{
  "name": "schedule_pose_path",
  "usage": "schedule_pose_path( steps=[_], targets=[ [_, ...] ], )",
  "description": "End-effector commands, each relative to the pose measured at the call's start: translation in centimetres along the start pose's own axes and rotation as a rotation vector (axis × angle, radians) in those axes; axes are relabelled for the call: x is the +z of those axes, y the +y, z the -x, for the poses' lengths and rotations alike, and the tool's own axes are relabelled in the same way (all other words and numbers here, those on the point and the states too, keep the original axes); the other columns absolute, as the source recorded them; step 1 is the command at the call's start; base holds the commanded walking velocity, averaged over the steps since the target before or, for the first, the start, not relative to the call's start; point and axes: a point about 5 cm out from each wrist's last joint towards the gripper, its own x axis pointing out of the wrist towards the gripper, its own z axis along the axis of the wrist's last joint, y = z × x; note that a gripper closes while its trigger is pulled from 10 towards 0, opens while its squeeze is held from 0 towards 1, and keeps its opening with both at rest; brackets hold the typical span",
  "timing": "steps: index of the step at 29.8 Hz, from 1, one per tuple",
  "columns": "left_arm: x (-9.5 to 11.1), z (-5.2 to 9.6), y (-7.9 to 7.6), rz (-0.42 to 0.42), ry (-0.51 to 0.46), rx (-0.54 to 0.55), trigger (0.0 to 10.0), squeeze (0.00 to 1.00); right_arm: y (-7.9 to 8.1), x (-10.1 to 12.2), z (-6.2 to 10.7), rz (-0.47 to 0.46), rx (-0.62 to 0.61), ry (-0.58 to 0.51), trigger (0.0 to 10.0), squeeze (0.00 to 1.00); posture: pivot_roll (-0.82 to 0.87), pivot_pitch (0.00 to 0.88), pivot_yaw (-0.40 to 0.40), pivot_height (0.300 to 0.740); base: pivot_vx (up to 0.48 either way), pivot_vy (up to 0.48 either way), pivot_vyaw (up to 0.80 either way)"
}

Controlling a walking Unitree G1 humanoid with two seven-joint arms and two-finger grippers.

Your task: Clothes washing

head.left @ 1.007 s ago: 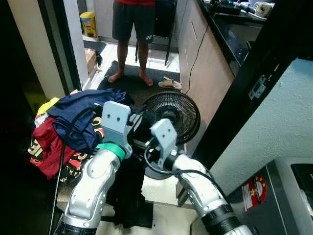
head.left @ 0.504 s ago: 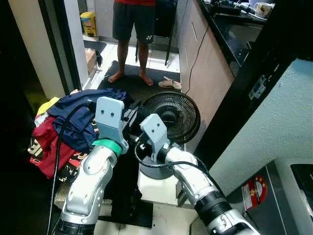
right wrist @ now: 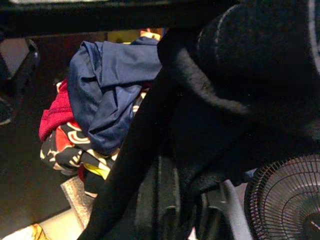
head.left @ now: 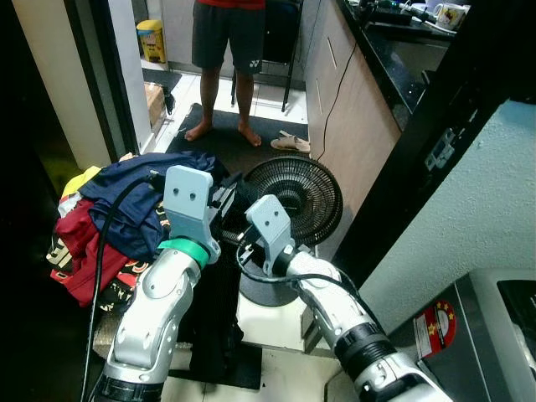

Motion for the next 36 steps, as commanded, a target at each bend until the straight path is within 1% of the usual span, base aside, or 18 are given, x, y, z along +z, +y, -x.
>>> schedule_pose_path(
  steps=[1, 13, 14, 15, 16, 17, 19, 26, 27, 29, 30, 36],
  targets=[
    [-0.4, 0.0, -0.2, 0.004, 0.019, -0.008, 10.0, 0.00, -0.1, -0.1, 0.0, -0.006, -0.007, 0.000, 0.0, 0.00, 0.06, 0.083, -0.060, 0.740, 0.000, 0.000, 0.00],
    [-0.4, 0.1, -0.2, 0.004, 0.022, -0.001, 10.0, 0.00, -0.6, 0.0, 0.0, -0.025, -0.027, -0.024, 0.0, 0.00, 0.06, 0.083, -0.062, 0.740, 0.000, 0.000, 0.00],
    [-0.4, 0.1, -0.2, 0.006, 0.021, -0.001, 10.0, 0.00, -0.6, 0.1, 0.0, -0.027, -0.030, -0.030, 0.0, 0.00, 0.06, 0.083, -0.062, 0.740, 0.000, 0.000, 0.00],
    [-0.3, 0.2, -0.2, 0.012, 0.017, 0.003, 10.0, 0.00, -0.8, 0.6, 0.1, -0.050, -0.048, -0.062, 0.0, 0.00, 0.06, 0.084, -0.060, 0.740, 0.000, 0.000, 0.00],
    [-0.2, 0.3, -0.2, 0.015, 0.015, 0.005, 10.0, 0.00, -1.0, 1.0, 0.3, -0.064, -0.059, -0.093, 10.0, 0.00, 0.06, 0.084, -0.059, 0.740, 0.000, 0.000, 0.00],
    [-0.1, 0.3, -0.2, 0.016, 0.012, 0.007, 10.0, 0.00, -1.1, 1.4, 0.4, -0.074, -0.068, -0.120, 10.0, 0.00, 0.06, 0.084, -0.059, 0.740, 0.000, 0.000, 0.00],
    [-0.1, 0.4, -0.2, 0.017, 0.011, 0.008, 10.0, 0.00, -1.2, 1.7, 0.6, -0.079, -0.073, -0.136, 10.0, 0.00, 0.06, 0.084, -0.059, 0.740, 0.000, 0.000, 0.00],
    [-0.1, 0.5, -0.3, 0.008, 0.014, 0.005, 10.0, 0.00, -1.4, 1.9, 1.0, -0.072, -0.080, -0.157, 10.0, 0.00, 0.05, 0.083, -0.051, 0.740, 0.000, 0.000, 0.00],
    [-0.2, 0.4, -0.3, 0.010, 0.013, -0.002, 10.0, 0.26, -1.4, 1.9, 1.1, -0.070, -0.083, -0.159, 10.0, 0.00, 0.05, 0.082, -0.049, 0.740, 0.000, 0.000, 0.00],
    [-0.2, 0.4, -0.3, 0.010, 0.013, -0.002, 10.0, 0.26, -1.4, 1.9, 1.1, -0.070, -0.083, -0.159, 10.0, 0.00, 0.05, 0.082, -0.049, 0.740, 0.000, 0.000, 0.00],
    [-0.2, 0.4, -0.4, 0.016, 0.012, -0.012, 10.0, 1.00, -1.5, 1.9, 1.2, -0.070, -0.085, -0.161, 10.0, 0.00, 0.05, 0.081, -0.049, 0.740, 0.000, 0.000, 0.00],
    [0.0, 0.3, -0.6, 0.025, 0.003, -0.027, 10.0, 1.00, -1.4, 2.1, 1.1, -0.069, -0.082, -0.171, 10.0, 0.00, 0.05, 0.077, -0.049, 0.740, 0.000, 0.000, 0.00]
  ],
)
